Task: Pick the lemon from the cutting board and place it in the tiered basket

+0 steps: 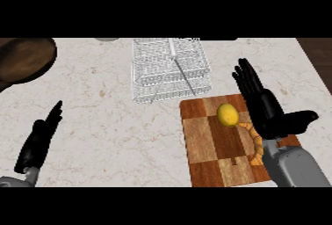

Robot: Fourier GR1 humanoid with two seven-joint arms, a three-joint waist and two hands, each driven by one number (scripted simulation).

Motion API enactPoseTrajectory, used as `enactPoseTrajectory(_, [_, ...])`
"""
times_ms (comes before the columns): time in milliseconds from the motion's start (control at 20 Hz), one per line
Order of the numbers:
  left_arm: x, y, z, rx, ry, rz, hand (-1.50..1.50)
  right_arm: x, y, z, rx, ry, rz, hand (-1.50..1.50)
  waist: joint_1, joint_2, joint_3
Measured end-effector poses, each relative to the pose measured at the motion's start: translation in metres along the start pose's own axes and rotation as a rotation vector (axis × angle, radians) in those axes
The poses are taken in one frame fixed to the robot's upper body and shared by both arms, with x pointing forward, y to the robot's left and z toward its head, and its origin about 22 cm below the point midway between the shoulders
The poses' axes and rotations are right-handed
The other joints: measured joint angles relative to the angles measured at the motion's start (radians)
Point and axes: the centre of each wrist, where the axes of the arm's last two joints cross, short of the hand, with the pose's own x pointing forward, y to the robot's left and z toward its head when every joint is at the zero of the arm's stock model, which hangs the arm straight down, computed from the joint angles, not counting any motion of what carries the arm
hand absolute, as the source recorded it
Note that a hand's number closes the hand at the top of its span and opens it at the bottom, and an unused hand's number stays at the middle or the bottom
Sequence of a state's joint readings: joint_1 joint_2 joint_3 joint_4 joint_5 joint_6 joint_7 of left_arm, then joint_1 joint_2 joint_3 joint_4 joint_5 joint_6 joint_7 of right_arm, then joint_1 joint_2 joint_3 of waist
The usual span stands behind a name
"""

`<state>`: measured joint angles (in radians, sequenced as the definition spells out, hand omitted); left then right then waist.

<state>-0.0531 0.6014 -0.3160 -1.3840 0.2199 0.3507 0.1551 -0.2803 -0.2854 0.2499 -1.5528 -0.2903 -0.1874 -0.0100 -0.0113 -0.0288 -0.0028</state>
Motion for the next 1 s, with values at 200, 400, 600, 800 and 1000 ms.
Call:
enactPoseTrajectory(200, [0.024, -0.016, -0.001, 0.004, -0.139, 0.071, 0.00, 0.016, -0.040, -0.010, -0.007, -0.099, -0.114, 1.50, 0.007, 0.019, 0.004])
enactPoseTrajectory(400, [0.057, -0.037, -0.002, -0.009, -0.290, 0.168, 0.00, 0.019, -0.079, -0.014, -0.129, -0.178, -0.247, -1.50, -0.011, 0.025, 0.015])
enactPoseTrajectory(600, [0.077, -0.062, 0.002, -0.039, -0.375, 0.239, 0.00, -0.006, -0.098, -0.011, -0.044, -0.096, -0.470, -1.50, 0.009, 0.038, 0.013])
enactPoseTrajectory(800, [0.082, -0.079, 0.003, -0.041, -0.403, 0.259, 0.00, -0.019, -0.134, 0.003, 0.128, -0.125, -0.575, -1.50, 0.012, 0.040, 0.010])
enactPoseTrajectory(1000, [0.085, -0.080, 0.005, -0.041, -0.415, 0.269, 0.00, -0.007, -0.191, 0.026, 0.240, -0.162, -0.484, -1.50, 0.011, 0.035, 0.007])
